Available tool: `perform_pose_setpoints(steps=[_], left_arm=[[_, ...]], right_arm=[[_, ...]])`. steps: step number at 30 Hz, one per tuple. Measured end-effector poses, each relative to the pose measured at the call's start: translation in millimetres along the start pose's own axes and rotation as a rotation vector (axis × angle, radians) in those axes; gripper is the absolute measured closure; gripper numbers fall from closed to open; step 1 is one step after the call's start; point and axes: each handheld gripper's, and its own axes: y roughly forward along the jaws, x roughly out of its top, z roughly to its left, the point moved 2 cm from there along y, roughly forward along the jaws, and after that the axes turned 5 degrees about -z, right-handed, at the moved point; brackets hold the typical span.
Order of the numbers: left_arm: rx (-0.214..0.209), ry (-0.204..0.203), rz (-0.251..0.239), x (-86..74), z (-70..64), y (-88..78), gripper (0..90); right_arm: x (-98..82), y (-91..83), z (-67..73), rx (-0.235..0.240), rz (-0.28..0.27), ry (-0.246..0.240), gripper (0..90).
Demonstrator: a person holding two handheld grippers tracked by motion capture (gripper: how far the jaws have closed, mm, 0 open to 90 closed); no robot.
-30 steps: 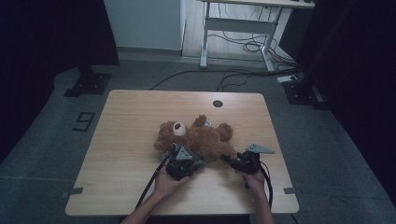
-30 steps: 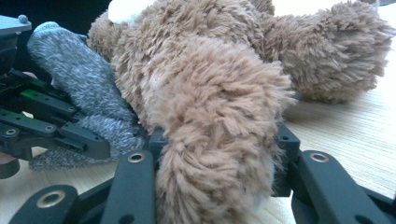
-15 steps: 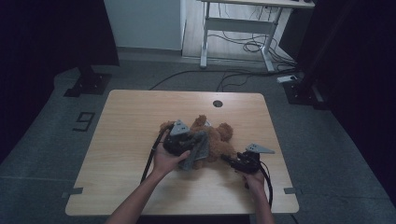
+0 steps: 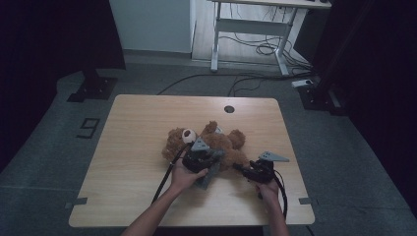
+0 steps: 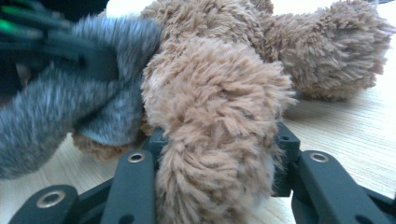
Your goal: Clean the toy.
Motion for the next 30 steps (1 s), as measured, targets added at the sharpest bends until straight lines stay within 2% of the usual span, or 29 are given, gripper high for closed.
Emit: perform_pose_setpoints(steps=[2, 7, 10, 13, 16, 18, 20, 22, 25, 27, 30], left_arm=[[-0.007, 0.006, 0.021, -8.5, -1.8, 1.2, 81.9], [-0.016, -0.013, 0.078, -35.7, -0.9, 7.2, 81.9], [-0.001, -0.007, 0.057, -46.1, -0.7, -0.8, 81.7], [0.007, -0.001, 0.022, -47.9, -0.1, -14.9, 81.5], [0.024, -0.001, -0.050, -34.5, 4.0, -36.3, 81.3], [0.050, 0.015, -0.088, -21.2, 8.0, -48.8, 81.1], [0.117, 0.059, -0.119, -2.5, 14.5, -61.3, 80.7], [0.162, 0.083, -0.122, 13.5, 22.8, -67.6, 80.6], [0.228, 0.084, -0.106, 31.6, 39.6, -67.6, 80.7], [0.269, 0.073, -0.080, 37.3, 53.1, -64.5, 80.8], [0.328, 0.044, -0.054, 36.9, 71.7, -60.9, 80.8]], right_arm=[[0.1, -0.1, -0.1, 0.000, -0.001, 0.001, 56.5], [0.3, -0.4, -0.4, 0.006, -0.002, 0.003, 56.5], [0.5, -0.7, -0.2, 0.009, -0.002, -0.002, 56.5], [0.2, -0.2, -0.9, 0.012, 0.000, 0.000, 56.4], [-0.1, 0.4, -0.8, 0.010, -0.002, 0.002, 56.3], [-0.3, 0.5, -0.6, 0.010, -0.001, 0.003, 56.1], [-0.5, 0.8, -0.5, 0.011, -0.003, 0.005, 56.1], [-0.7, 0.9, -0.6, 0.011, -0.002, 0.006, 56.1], [-0.7, 0.8, -0.8, 0.011, 0.000, 0.006, 56.1], [-0.6, 0.7, -0.8, 0.011, -0.001, 0.006, 56.0], [-0.6, 0.4, -1.0, 0.011, 0.000, 0.004, 56.0]])
